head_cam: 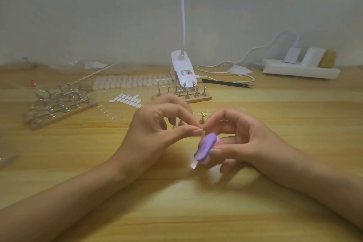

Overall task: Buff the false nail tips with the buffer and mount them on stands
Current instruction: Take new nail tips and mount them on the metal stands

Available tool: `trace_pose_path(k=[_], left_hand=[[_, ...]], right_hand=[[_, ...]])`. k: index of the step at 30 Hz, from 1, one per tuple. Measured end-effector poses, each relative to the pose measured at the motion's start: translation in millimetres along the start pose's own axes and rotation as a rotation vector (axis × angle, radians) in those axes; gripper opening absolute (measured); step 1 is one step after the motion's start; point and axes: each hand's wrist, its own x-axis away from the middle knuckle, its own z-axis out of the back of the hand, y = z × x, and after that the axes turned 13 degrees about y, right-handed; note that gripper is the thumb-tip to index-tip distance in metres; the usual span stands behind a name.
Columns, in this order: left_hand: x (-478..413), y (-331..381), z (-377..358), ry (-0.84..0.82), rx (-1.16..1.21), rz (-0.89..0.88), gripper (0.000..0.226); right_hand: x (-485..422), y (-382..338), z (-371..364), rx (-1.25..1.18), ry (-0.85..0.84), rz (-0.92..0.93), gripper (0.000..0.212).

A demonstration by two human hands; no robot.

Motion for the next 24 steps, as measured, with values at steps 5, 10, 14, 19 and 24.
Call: trace_pose_path(k=[5,10,14,19,24], left_hand=[[0.6,0.9,-0.8,-0.017,-0.002,-0.028,0.008],[0.4,-1.2,-2.0,-0.003,-0.044,-0.031,0.009],[1.1,-3.0,-2.2,-0.007,-0.038,-0.031,0.012],[3.4,-0.3,-3.3,-0.047,-0.053,-0.122,0.013],[0.3,-2.5,-2.0,-0.059,0.058,-0.09,0.015]], right_hand=[[-0.9,0.3,0.9,-0.118,0.116,0.008,0.032],[-0.6,2.4,1.4,-0.038,0.09,0.026,0.027],[-1.5,1.8,2.5,-0.048,0.027,0.011,0.025],[-0.6,3.3,1.0,-0.041,-0.025,0.047,0.028],[0.5,1.7,1.9,-0.022,-0.035,0.05,0.026]])
